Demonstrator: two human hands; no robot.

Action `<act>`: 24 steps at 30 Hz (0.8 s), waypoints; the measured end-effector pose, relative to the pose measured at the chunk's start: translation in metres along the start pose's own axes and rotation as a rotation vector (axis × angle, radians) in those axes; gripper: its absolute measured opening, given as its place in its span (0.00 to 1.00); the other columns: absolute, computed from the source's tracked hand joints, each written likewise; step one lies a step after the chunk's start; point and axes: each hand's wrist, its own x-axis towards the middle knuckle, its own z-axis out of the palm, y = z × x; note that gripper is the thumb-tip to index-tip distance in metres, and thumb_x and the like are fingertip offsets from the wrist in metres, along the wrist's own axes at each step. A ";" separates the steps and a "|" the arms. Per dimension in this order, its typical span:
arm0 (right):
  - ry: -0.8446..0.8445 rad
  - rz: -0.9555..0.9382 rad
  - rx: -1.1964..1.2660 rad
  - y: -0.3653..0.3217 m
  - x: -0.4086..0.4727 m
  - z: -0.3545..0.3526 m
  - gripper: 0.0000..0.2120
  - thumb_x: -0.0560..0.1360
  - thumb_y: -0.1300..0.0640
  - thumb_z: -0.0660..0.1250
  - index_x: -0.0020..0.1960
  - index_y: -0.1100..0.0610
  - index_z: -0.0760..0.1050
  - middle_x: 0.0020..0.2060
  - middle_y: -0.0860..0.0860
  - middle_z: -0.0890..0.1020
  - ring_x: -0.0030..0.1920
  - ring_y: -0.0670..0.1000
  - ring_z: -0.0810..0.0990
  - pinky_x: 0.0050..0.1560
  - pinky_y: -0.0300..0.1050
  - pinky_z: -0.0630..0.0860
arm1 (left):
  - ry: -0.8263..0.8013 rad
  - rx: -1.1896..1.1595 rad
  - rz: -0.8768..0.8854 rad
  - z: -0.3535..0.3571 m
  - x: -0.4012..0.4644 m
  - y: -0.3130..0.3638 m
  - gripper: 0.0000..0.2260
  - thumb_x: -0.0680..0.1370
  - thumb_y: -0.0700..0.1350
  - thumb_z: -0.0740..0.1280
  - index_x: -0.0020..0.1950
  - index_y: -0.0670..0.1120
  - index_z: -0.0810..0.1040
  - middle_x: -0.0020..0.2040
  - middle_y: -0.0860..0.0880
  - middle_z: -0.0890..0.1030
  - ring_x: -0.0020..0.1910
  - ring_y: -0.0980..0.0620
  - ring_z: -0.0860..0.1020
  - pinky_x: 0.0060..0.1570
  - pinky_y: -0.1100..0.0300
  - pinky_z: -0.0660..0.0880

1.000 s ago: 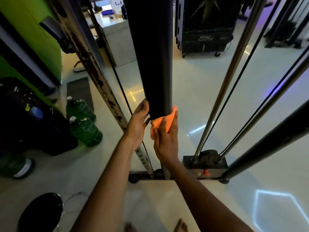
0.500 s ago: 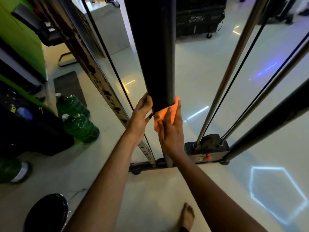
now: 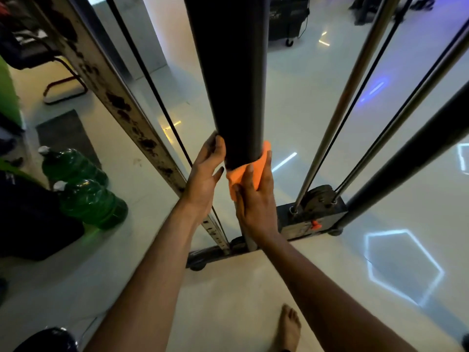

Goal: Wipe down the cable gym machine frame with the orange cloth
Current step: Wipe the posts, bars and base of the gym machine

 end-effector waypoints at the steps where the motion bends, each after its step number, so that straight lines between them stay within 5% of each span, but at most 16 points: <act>1: -0.035 0.032 -0.001 0.010 -0.012 0.008 0.52 0.86 0.49 0.69 0.81 0.33 0.24 0.87 0.60 0.39 0.87 0.62 0.54 0.68 0.68 0.80 | 0.005 -0.005 -0.003 0.000 0.001 -0.006 0.21 0.88 0.58 0.58 0.82 0.57 0.69 0.77 0.56 0.76 0.79 0.54 0.70 0.81 0.38 0.61; 4: -0.032 0.056 0.001 0.024 -0.026 0.024 0.52 0.87 0.49 0.68 0.82 0.33 0.24 0.87 0.59 0.38 0.87 0.60 0.53 0.69 0.68 0.79 | -0.005 -0.003 -0.015 -0.006 0.007 -0.026 0.21 0.88 0.58 0.57 0.81 0.57 0.70 0.75 0.56 0.77 0.79 0.55 0.71 0.82 0.38 0.60; 9: 0.204 -0.007 0.083 0.000 0.009 0.026 0.40 0.89 0.45 0.58 0.84 0.35 0.28 0.87 0.59 0.39 0.88 0.54 0.47 0.82 0.61 0.66 | -0.061 -0.011 0.014 -0.013 0.014 -0.051 0.22 0.88 0.58 0.57 0.82 0.57 0.69 0.76 0.54 0.77 0.78 0.51 0.72 0.79 0.39 0.66; 17: -0.009 0.059 0.008 0.044 -0.048 0.046 0.50 0.87 0.49 0.67 0.82 0.36 0.25 0.87 0.58 0.37 0.86 0.60 0.56 0.67 0.63 0.81 | -0.025 -0.032 0.029 -0.006 0.010 -0.065 0.21 0.88 0.57 0.58 0.81 0.56 0.70 0.75 0.54 0.78 0.77 0.54 0.72 0.81 0.41 0.64; 24: 0.183 -0.004 0.059 -0.004 0.010 0.021 0.40 0.90 0.44 0.57 0.83 0.35 0.26 0.87 0.59 0.38 0.88 0.58 0.48 0.76 0.69 0.73 | -0.049 -0.023 -0.024 -0.010 0.006 -0.054 0.24 0.85 0.60 0.60 0.81 0.57 0.70 0.75 0.53 0.78 0.76 0.52 0.75 0.77 0.41 0.70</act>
